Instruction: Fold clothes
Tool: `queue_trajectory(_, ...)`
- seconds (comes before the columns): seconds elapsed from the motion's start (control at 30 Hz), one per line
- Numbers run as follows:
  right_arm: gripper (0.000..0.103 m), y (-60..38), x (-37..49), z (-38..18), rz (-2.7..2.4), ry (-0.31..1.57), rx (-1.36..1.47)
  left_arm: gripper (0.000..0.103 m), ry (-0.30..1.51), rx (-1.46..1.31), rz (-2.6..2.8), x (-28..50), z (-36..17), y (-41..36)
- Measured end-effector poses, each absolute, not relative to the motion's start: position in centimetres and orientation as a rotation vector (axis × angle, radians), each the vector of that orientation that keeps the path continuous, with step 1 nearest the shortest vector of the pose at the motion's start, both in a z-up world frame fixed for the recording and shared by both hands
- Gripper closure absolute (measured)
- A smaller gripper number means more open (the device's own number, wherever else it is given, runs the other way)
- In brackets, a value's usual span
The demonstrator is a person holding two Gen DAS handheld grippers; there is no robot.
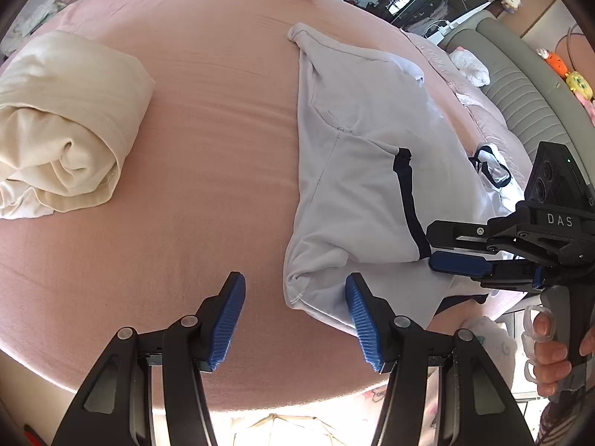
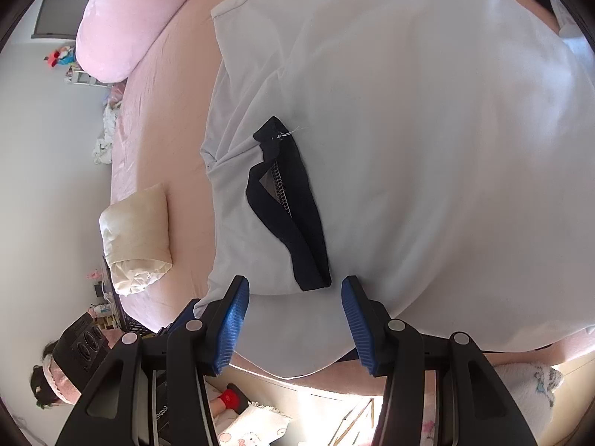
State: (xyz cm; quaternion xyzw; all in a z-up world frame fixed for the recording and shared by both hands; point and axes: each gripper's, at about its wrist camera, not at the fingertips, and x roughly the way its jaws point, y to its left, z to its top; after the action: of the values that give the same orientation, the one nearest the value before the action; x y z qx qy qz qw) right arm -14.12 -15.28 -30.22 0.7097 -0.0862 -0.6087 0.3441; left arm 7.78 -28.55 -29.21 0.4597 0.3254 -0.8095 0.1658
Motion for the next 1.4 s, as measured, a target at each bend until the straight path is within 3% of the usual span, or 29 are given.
queue_trajectory(0.13, 0.050, -15.4, -13.5, -30.8, -1.542, -0.274, 1.864, 0.050, 1.041, 1.273, -2.294, 7.9, -29.8, -29.0)
queue_trajectory(0.33, 0.048, -16.1, -12.8, -32.2, -1.525, -0.330, 1.900, 0.050, 1.073, 1.197, -2.344, 7.9, -29.4, -28.7)
queue_trajectory(0.57, 0.048, -16.2, -13.4, -32.9, -1.570, -0.467, 1.860, 0.083, 0.839, 1.186, -2.407, 7.1, -28.3, -26.3)
queue_trajectory(0.73, 0.049, -16.2, -13.3, -32.8, -1.614, -0.467, 1.817, 0.087, 0.733, 1.223, -2.389, 6.8, -28.5, -25.6)
queue_trajectory(0.87, 0.086, -16.6, -13.1, -31.7, -1.723, -0.322, 1.787, 0.088, 0.547, 1.285, -2.390, 6.5, -28.5, -24.2)
queue_trajectory(0.9, 0.090, -16.5, -13.1, -31.4, -1.745, -0.319, 1.780, 0.088, 0.503, 1.296, -2.396, 6.5, -28.5, -23.8)
queue_trajectory(1.07, 0.094, -16.6, -13.2, -30.4, -1.808, -0.274, 1.746, 0.089, 0.451, 1.361, -2.382, 6.5, -29.5, -23.1)
queue_trajectory(1.4, 0.094, -15.8, -13.1, -27.1, -1.992, -0.012, 1.610, 0.089, 0.588, 1.333, -2.380, 7.6, -29.9, -24.9)
